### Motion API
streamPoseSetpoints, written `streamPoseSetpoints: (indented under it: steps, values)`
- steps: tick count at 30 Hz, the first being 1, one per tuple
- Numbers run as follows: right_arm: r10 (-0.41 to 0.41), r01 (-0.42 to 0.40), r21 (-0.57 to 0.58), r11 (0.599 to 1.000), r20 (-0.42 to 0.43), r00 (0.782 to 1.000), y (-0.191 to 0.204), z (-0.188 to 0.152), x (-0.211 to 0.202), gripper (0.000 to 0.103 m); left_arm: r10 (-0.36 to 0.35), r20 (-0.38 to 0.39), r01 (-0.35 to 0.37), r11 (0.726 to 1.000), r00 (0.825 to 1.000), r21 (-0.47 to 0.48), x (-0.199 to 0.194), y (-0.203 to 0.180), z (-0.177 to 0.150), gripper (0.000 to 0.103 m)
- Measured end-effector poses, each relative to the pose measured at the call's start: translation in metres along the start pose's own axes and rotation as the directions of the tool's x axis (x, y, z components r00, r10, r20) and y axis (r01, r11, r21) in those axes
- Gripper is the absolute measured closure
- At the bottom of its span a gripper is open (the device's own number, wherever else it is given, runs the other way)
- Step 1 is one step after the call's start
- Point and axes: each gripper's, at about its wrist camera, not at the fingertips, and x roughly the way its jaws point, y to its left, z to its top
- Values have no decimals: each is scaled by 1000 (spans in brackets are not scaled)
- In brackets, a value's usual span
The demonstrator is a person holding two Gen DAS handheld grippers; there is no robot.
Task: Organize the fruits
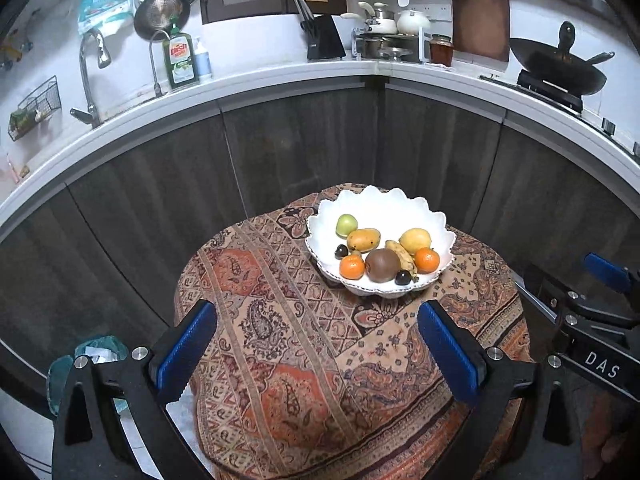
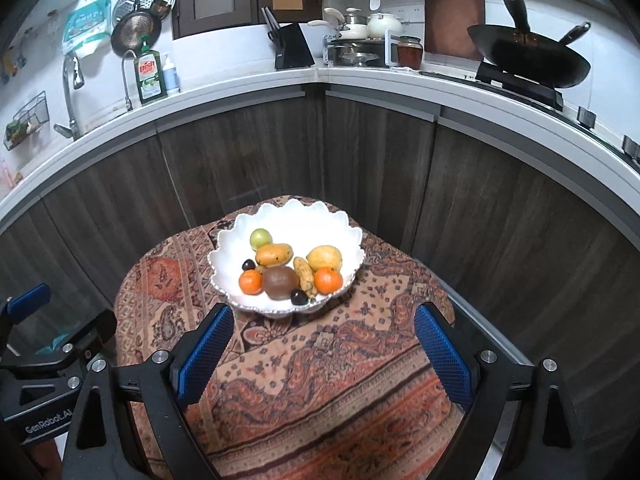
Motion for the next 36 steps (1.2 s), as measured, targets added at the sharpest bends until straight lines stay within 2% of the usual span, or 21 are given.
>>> streamPoseSetpoints:
  steps: [14, 36]
  values:
    - [-14, 14, 37, 999, 12, 1000, -8, -26, -40, 11, 12, 21, -13, 1000, 1000, 15, -40, -6, -19, 1]
    - [-30, 29, 30, 999, 15, 999, -9, -28, -47, 11, 17, 24, -17, 1000, 1000, 13, -46, -5, -22, 1]
